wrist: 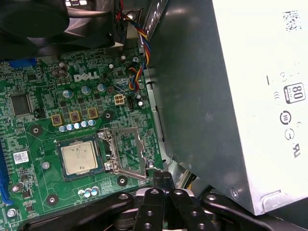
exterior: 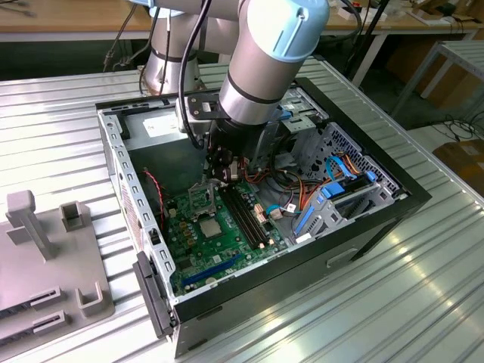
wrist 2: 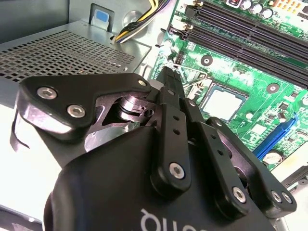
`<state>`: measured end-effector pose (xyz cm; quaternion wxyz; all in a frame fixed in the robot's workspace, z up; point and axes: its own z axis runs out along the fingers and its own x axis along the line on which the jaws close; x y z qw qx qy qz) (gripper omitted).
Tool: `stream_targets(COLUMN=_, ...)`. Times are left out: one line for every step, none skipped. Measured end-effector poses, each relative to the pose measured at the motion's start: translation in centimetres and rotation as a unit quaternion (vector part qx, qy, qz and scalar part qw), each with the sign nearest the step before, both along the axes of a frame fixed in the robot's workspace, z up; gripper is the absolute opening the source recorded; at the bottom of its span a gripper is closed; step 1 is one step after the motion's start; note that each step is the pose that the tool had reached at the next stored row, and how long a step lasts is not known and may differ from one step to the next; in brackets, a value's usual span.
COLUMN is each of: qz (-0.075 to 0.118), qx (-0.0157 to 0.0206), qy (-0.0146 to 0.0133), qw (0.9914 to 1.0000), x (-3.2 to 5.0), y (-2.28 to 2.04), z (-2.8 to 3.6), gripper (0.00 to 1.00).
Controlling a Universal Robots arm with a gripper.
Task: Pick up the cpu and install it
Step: 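Close the cpu cover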
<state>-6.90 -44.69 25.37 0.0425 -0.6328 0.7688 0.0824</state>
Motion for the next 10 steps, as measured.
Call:
stream_targets(qz=0.000, qx=0.0000, qy=0.0000, qw=1.00000, x=0.00, y=0.00, z=0.00, gripper=0.11)
stream_targets(qz=0.000, qx=0.0000, qy=0.0000, qw=1.00000, x=0.00, y=0.00, z=0.00, gripper=0.11)
stream_targets(qz=0.000, qx=-0.0005, qy=0.0000, qw=1.00000, x=0.00, y=0.00, z=0.01, gripper=0.11)
stream_targets(qz=0.000, qx=-0.0010, qy=0.0001, qw=1.00000, x=0.00, y=-0.01, z=0.01, gripper=0.11)
stream_targets(qz=0.000, qx=-0.0015, qy=0.0000, qw=1.00000, x=0.01, y=-0.01, z=0.01, gripper=0.11)
stream_targets(qz=0.000, qx=-0.0022, qy=0.0000, qw=1.00000, x=0.01, y=0.00, z=0.01, gripper=0.11)
stream_targets(qz=0.000, qx=-0.0037, qy=0.0000, qw=0.99999, x=0.00, y=0.00, z=0.00, gripper=0.11)
stream_targets(qz=0.000, qx=-0.0045, qy=0.0000, qw=0.99999, x=0.00, y=-0.01, z=0.01, gripper=0.11)
stream_targets(qz=0.000, qx=-0.0050, qy=0.0001, qw=0.99999, x=0.00, y=-0.01, z=0.01, gripper=0.11)
stream_targets(qz=0.000, qx=-0.0055, qy=0.0000, qw=0.99998, x=0.00, y=-0.01, z=0.01, gripper=0.11)
